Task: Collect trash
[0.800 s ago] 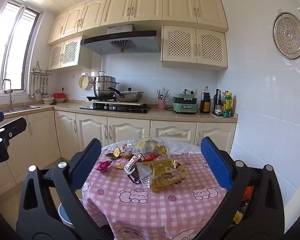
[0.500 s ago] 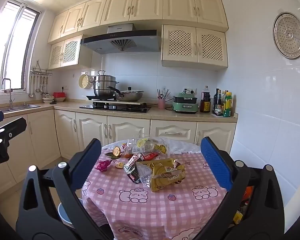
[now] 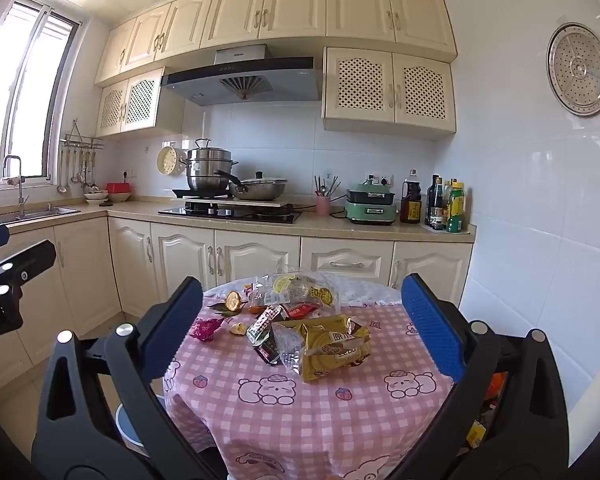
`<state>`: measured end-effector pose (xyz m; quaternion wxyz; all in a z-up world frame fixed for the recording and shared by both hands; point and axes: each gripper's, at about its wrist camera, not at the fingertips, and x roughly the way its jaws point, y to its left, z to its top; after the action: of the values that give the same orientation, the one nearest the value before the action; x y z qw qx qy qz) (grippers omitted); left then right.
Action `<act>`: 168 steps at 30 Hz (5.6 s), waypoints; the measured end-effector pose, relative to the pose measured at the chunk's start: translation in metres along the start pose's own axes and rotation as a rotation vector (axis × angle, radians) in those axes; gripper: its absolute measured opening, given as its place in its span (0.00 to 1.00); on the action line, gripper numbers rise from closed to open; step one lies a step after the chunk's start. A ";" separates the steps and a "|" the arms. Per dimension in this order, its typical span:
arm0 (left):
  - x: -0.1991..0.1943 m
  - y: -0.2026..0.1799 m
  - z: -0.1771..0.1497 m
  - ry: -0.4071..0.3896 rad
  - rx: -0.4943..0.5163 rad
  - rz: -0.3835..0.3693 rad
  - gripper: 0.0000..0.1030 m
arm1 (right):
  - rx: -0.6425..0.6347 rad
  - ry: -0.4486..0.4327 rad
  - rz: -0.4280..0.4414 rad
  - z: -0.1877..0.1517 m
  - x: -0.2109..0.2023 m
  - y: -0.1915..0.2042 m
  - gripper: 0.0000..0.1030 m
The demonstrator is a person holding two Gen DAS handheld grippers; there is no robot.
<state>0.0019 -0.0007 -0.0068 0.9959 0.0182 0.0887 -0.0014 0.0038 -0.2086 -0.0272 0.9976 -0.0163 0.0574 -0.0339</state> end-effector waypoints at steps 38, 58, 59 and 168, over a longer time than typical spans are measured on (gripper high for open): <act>0.010 0.001 -0.013 0.022 0.025 0.001 0.92 | 0.002 0.013 0.001 -0.010 0.003 0.005 0.95; 0.013 -0.001 -0.012 0.029 0.028 0.002 0.92 | 0.016 0.035 0.009 -0.018 0.006 0.005 0.95; 0.013 0.000 -0.014 0.030 0.028 0.002 0.92 | 0.015 0.035 0.009 -0.018 0.006 0.005 0.95; 0.347 0.280 -0.266 0.809 -0.335 0.174 0.36 | -0.163 0.828 0.635 -0.239 0.371 0.407 0.15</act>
<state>0.2984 0.2895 -0.3200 0.8666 -0.1370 0.4684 0.1042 0.3707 0.1642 -0.3214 0.8480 -0.0609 0.4514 0.2710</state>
